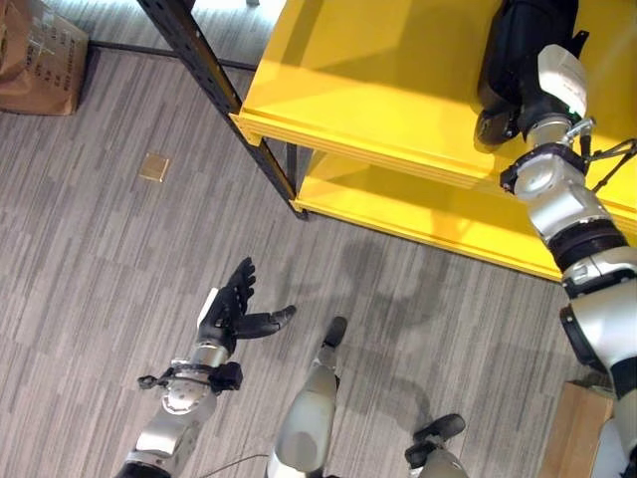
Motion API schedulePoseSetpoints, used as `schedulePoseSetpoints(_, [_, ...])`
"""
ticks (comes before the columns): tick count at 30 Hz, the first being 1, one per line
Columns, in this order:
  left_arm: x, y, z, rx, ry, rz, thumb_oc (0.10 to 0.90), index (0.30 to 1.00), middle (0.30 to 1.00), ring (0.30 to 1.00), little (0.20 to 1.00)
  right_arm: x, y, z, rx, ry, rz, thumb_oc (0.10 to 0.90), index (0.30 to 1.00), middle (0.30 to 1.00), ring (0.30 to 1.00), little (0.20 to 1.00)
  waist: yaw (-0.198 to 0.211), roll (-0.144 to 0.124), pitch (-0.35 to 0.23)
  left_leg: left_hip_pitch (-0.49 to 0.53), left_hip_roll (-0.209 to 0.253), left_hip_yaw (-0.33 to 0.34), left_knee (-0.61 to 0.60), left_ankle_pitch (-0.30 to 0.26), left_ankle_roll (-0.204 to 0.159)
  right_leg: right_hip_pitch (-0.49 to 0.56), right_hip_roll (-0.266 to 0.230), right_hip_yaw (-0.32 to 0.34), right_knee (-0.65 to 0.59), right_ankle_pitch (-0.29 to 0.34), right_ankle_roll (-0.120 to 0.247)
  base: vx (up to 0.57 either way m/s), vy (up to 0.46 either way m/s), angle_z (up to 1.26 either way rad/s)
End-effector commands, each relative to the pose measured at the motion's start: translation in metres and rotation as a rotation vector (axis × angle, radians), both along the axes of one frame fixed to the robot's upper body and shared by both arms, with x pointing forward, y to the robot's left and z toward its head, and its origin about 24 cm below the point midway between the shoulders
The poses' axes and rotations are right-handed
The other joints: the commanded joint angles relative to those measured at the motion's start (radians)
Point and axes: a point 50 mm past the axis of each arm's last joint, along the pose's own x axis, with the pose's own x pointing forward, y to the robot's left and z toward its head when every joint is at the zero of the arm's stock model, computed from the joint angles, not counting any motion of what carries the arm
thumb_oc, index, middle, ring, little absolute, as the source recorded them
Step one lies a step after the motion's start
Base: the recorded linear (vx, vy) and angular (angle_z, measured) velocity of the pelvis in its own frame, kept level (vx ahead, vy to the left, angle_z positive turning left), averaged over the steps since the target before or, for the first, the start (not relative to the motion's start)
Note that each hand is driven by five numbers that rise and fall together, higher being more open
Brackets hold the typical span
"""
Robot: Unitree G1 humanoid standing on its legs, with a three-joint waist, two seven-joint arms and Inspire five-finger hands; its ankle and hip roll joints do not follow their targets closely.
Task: Move parts from the plastic box to the shelf.
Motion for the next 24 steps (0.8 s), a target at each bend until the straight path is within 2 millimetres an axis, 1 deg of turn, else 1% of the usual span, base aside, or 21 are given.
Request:
schedulePoseSetpoints(1, [0.004, -0.008, 0.029, -0.04, -0.163, -0.043, 0.9, 1.0, 1.0, 1.0, 1.0, -0.011, 0.019, 0.072, -0.091, -0.238, 0.049, 0.9, 1.0, 1.0, 1.0, 1.0, 0.009, -0.021, -0.04, 0.058, 0.021, 0.094, -0.036, -0.046, 0.066, -0.012, -0.042, 0.096, 0.094, 0.1, 0.046, 0.0, 0.0, 0.0])
schedulePoseSetpoints(5, [0.004, -0.007, 0.029, -0.04, -0.163, -0.039, 0.9, 1.0, 1.0, 1.0, 1.0, -0.011, 0.025, 0.073, -0.11, -0.233, 0.062, 0.9, 1.0, 1.0, 1.0, 1.0, 0.005, -0.025, -0.039, 0.06, 0.022, 0.096, -0.038, -0.047, 0.067, -0.013, -0.043, 0.101, 0.095, 0.099, 0.046, 0.0, 0.0, 0.0])
schedulePoseSetpoints(10, [0.003, -0.005, 0.029, -0.038, -0.163, -0.023, 0.9, 1.0, 1.0, 1.0, 1.0, -0.012, 0.038, 0.078, -0.131, -0.25, 0.11, 0.9, 1.0, 1.0, 1.0, 1.0, -0.004, -0.03, -0.04, 0.065, 0.026, 0.103, -0.037, -0.05, 0.065, -0.016, -0.042, 0.109, 0.097, 0.097, 0.044, 0.0, 0.0, 0.0])
schedulePoseSetpoints(11, [0.003, -0.005, 0.029, -0.038, -0.163, -0.023, 0.9, 1.0, 1.0, 1.0, 1.0, -0.012, 0.038, 0.078, -0.132, -0.25, 0.11, 0.9, 1.0, 1.0, 1.0, 1.0, -0.004, -0.03, -0.04, 0.065, 0.026, 0.103, -0.037, -0.05, 0.065, -0.016, -0.042, 0.11, 0.097, 0.097, 0.044, 0.0, 0.0, 0.0])
schedulePoseSetpoints(14, [0.003, -0.002, 0.028, -0.035, -0.162, -0.01, 0.9, 1.0, 1.0, 1.0, 1.0, -0.015, 0.052, 0.084, -0.155, -0.278, 0.16, 0.9, 1.0, 1.0, 1.0, 1.0, -0.011, -0.036, -0.038, 0.07, 0.029, 0.106, -0.037, -0.05, 0.064, -0.015, -0.039, 0.115, 0.095, 0.099, 0.043, 0.0, 0.0, 0.0])
schedulePoseSetpoints(17, [0.003, 0.0, 0.028, -0.031, -0.157, -0.006, 0.9, 1.0, 1.0, 1.0, 1.0, -0.017, 0.062, 0.089, -0.189, -0.298, 0.188, 0.9, 1.0, 1.0, 1.0, 1.0, -0.016, -0.041, -0.04, 0.072, 0.03, 0.11, -0.038, -0.051, 0.062, -0.014, -0.038, 0.117, 0.092, 0.102, 0.044, 0.0, 0.0, 0.0])
schedulePoseSetpoints(24, [0.003, 0.002, 0.029, -0.03, -0.16, 0.015, 0.9, 1.0, 1.0, 1.0, 1.0, -0.024, 0.072, 0.092, -0.19, -0.345, 0.242, 0.9, 1.0, 1.0, 1.0, 1.0, -0.025, -0.043, -0.042, 0.077, 0.031, 0.11, -0.039, -0.051, 0.061, -0.011, -0.035, 0.123, 0.09, 0.098, 0.042, 0.0, 0.0, 0.0])
